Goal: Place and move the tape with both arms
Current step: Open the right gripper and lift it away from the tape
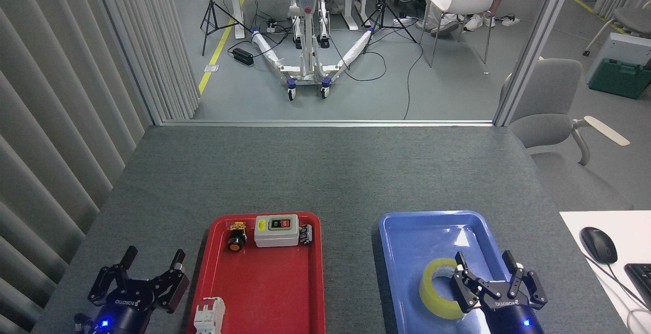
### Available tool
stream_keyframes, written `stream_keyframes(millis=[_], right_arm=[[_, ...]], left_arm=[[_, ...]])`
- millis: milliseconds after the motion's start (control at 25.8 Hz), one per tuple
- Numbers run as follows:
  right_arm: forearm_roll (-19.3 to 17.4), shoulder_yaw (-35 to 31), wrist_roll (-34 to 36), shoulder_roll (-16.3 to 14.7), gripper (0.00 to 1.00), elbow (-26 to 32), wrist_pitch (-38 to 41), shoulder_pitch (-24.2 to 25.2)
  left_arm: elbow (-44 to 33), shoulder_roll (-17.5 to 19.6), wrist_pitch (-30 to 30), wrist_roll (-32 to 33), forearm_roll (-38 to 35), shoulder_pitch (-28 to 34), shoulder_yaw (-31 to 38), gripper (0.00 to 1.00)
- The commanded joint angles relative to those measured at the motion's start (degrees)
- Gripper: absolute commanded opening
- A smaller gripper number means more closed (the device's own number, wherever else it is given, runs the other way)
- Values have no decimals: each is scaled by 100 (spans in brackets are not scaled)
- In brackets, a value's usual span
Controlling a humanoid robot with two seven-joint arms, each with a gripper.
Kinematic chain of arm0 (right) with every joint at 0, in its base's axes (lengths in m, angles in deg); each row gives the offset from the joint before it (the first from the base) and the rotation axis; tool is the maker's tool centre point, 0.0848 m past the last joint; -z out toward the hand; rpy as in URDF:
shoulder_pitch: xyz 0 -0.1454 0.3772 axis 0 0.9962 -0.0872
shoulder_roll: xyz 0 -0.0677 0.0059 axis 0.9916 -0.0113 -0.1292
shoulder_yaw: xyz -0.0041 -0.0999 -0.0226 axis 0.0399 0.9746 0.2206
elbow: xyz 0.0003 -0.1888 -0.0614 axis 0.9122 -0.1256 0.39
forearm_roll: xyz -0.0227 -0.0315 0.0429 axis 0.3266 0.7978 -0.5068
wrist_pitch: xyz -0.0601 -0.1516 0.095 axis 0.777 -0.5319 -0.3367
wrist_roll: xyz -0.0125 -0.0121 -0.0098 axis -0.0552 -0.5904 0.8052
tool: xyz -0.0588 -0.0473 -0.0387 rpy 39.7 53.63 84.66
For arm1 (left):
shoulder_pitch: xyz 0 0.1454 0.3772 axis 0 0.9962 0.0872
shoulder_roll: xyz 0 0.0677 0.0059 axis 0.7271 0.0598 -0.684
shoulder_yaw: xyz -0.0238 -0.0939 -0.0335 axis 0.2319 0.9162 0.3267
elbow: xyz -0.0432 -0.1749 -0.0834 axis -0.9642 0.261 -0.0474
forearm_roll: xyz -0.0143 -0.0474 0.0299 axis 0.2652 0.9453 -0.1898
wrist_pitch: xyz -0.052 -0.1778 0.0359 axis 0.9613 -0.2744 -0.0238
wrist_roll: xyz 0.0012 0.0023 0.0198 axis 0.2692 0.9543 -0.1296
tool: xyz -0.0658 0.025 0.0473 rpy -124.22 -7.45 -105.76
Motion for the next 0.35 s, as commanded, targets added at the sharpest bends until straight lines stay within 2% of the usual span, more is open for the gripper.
stream_keyframes(millis=[0, 310], right_arm=[[0, 151, 77, 220, 99, 5, -30, 112], [0, 194, 85, 369, 99, 5, -12, 227]], left_arm=[[20, -14, -42, -4, 2, 14, -9, 100], [82, -40, -33, 5, 2, 14, -35, 100]])
